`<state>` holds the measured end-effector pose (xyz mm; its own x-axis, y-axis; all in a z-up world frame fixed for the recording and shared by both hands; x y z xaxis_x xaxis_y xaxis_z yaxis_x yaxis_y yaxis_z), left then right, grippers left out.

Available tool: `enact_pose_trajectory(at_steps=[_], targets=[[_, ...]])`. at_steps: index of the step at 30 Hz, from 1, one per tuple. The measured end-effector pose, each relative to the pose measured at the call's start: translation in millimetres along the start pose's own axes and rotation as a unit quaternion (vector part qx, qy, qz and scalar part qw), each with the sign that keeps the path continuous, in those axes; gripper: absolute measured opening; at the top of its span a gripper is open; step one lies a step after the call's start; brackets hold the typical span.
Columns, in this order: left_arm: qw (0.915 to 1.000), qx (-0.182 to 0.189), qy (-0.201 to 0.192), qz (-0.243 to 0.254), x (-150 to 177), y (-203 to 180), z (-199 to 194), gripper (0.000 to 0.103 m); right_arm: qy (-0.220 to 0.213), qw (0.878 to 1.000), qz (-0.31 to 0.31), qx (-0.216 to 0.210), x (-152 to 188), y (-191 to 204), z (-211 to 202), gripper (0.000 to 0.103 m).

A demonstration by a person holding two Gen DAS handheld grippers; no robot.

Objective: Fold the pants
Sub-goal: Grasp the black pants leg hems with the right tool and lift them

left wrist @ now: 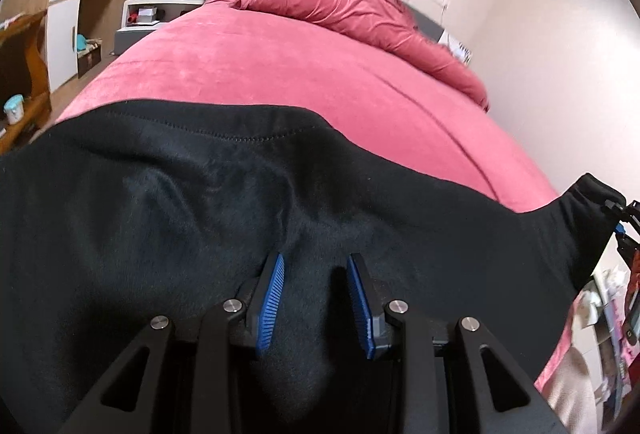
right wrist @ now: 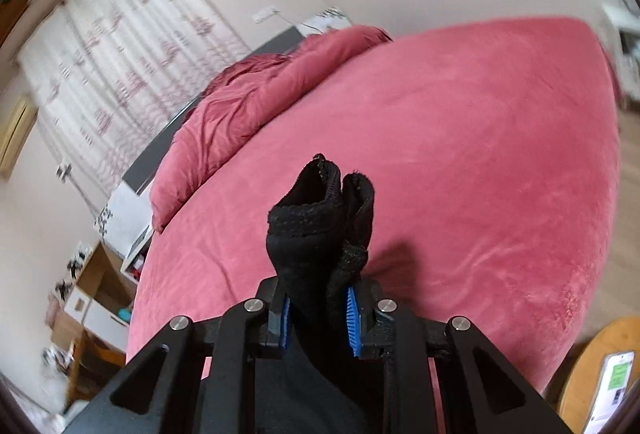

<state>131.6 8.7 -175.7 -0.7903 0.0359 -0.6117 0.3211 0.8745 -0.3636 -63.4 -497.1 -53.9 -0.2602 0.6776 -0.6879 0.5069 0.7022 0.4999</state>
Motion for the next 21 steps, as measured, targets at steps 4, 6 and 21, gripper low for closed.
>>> enact_pose_trajectory(at_steps=[4,6,21], targets=[[0.9999,0.013,0.0,-0.011,-0.1,3.5,2.4,0.033,-0.011,0.997,-0.082,0.007,15.9,52.3,-17.2,0.022],[0.9996,0.022,-0.001,-0.019,0.6,8.1,1.9,0.033,-0.016,0.993,-0.121,0.0,27.2,77.5,-26.2,0.021],[0.9998,0.004,-0.008,-0.02,22.3,12.6,-27.2,0.033,0.046,0.964,-0.253,-0.062,148.4,186.5,-24.5,0.021]])
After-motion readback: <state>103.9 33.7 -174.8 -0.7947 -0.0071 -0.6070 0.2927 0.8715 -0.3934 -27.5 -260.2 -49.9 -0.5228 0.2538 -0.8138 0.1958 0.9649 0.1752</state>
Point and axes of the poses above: each gripper's, at about its wrist camera, not at the fingertips, and z roughly the way its jaws point, y to its left, x to its underside, the point moved 1 cm from there along z, roughly the way its jaws point, and after that the axes turned 3 degrees about y, right-handed, at the moved point
